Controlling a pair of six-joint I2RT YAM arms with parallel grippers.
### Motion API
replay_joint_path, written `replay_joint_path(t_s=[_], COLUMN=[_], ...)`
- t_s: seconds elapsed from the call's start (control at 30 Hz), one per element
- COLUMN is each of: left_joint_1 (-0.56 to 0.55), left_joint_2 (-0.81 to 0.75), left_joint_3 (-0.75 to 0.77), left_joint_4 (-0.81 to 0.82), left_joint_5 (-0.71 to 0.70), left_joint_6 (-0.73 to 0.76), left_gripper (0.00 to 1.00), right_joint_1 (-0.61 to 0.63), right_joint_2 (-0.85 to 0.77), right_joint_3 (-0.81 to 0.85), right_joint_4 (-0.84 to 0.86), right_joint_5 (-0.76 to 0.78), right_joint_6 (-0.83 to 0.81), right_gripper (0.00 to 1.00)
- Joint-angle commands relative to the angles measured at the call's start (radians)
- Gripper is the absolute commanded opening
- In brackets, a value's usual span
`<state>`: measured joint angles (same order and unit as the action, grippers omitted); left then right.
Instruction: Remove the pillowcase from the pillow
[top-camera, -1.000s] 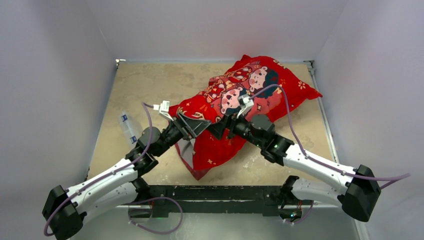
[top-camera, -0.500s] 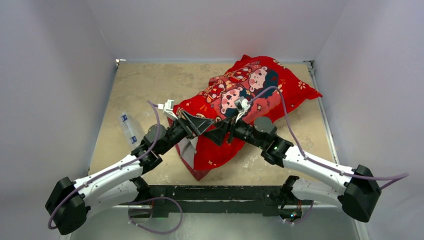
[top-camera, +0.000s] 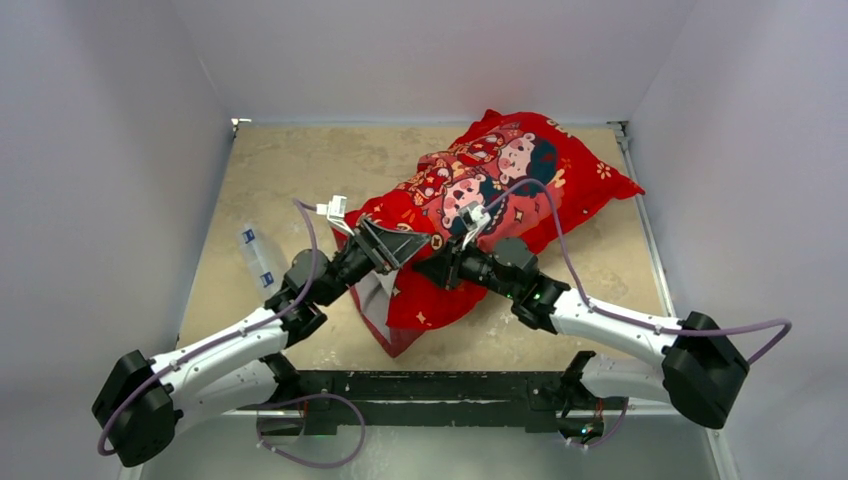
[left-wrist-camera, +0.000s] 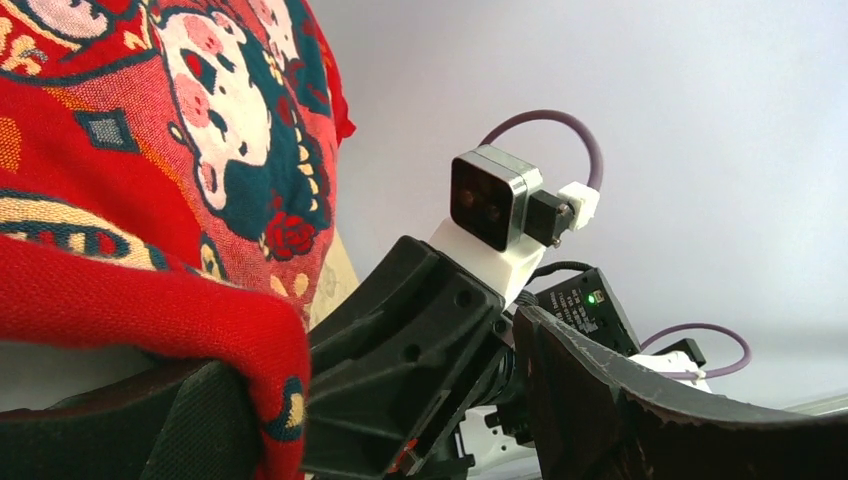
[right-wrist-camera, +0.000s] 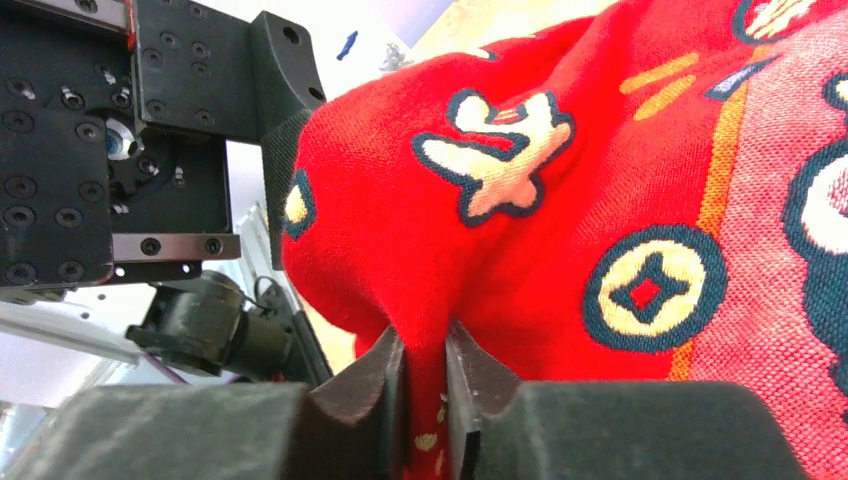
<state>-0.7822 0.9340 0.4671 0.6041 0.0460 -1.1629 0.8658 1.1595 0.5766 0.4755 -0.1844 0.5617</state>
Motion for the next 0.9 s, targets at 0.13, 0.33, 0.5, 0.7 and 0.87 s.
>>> replay_joint_path(t_s=[0.13,0.33,0.5,0.7,0.87], left_joint_1=[-0.007,-0.008,-0.008,-0.007,-0.008], left_joint_2=[-0.143,-0.328,-0.422,-0.405,-0.391], left_joint_3=[0.024,0.047,0.065,-0.020,-0.183], left_joint_4=[-0.196,-0.564,-0.803,-0.820,-0.645], left_joint_5=[-0.084,-0.279,-0.390,-0.342,-0.294], left_joint_6=[0.065,0.108,0.100,0.029,-0.058], left_gripper=[0.82,0.83,0.84,0.83,0.82], right_joint_1=[0.004,0.004,0.004,0.003,0.004], right_joint_2=[-0.086,-0.166,-0.218,-0.233,-0.223], right_joint_3=[0.041,0.027,0.002,-0.008,-0.022], right_joint_4=[-0.082,-0.156,-0.156,-0.144,-0.130], right_joint_5=[0.204,0.308,0.323,0.319,0.302], right_joint_6=[0.060,0.111,0.150,0.155,0.161], right_gripper=[0.00,0.00,0.00,0.00,0.00])
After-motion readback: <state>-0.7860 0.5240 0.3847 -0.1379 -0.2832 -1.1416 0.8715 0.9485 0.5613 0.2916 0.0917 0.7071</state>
